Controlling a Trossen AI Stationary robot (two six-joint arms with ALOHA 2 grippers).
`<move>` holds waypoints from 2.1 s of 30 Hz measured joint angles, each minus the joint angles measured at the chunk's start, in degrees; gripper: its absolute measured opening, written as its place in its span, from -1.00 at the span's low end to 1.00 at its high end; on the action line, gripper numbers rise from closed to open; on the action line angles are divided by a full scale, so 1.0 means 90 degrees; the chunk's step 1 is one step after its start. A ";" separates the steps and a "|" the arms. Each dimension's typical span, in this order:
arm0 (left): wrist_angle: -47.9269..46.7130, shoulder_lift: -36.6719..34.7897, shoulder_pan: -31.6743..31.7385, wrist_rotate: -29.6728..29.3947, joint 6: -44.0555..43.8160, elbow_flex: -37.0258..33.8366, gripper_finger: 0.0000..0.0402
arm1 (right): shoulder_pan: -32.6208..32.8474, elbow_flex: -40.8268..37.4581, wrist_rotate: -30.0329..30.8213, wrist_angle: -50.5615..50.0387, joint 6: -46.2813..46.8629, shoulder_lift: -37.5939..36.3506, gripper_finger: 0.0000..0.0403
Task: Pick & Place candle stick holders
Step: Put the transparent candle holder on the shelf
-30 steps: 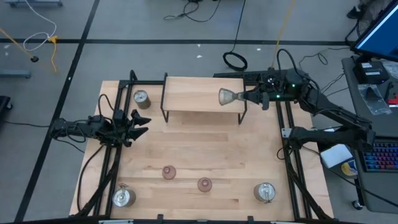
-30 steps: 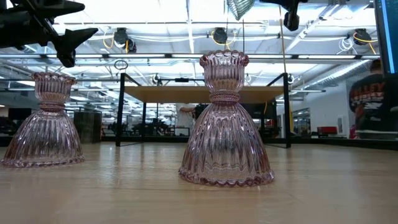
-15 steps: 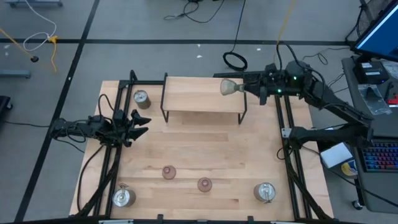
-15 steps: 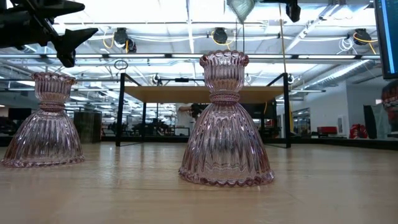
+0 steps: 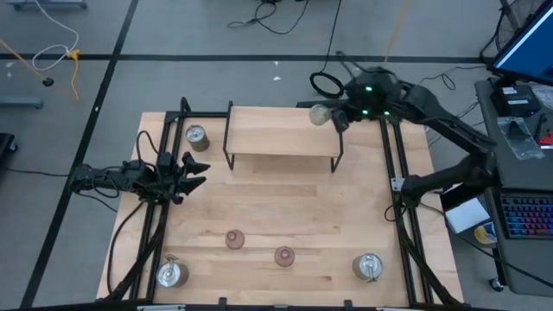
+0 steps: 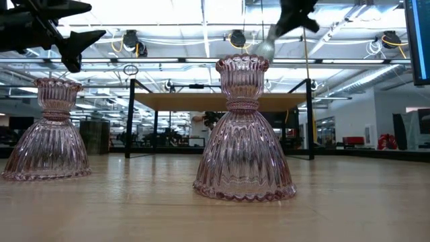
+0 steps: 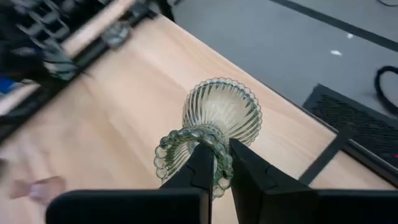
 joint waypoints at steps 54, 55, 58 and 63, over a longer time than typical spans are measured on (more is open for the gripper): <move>-0.0002 0.0001 -0.0001 0.0007 0.0808 0.0000 0.21 | -0.1675 0.3434 -0.1107 -0.3341 -0.0750 0.3709 -0.90; -0.0004 0.0001 -0.0001 0.0007 0.0808 0.0000 0.21 | -0.1704 0.3434 -0.1104 -0.3341 -0.0769 0.3738 -0.90; -0.0004 0.0001 -0.0001 0.0007 0.0808 0.0000 0.21 | -0.1757 0.3434 -0.1109 -0.3338 -0.0773 0.3789 -0.90; -0.0005 0.0001 -0.0001 0.0007 0.0805 0.0000 0.21 | -0.1843 0.3434 -0.1123 -0.3338 -0.0774 0.3813 -0.90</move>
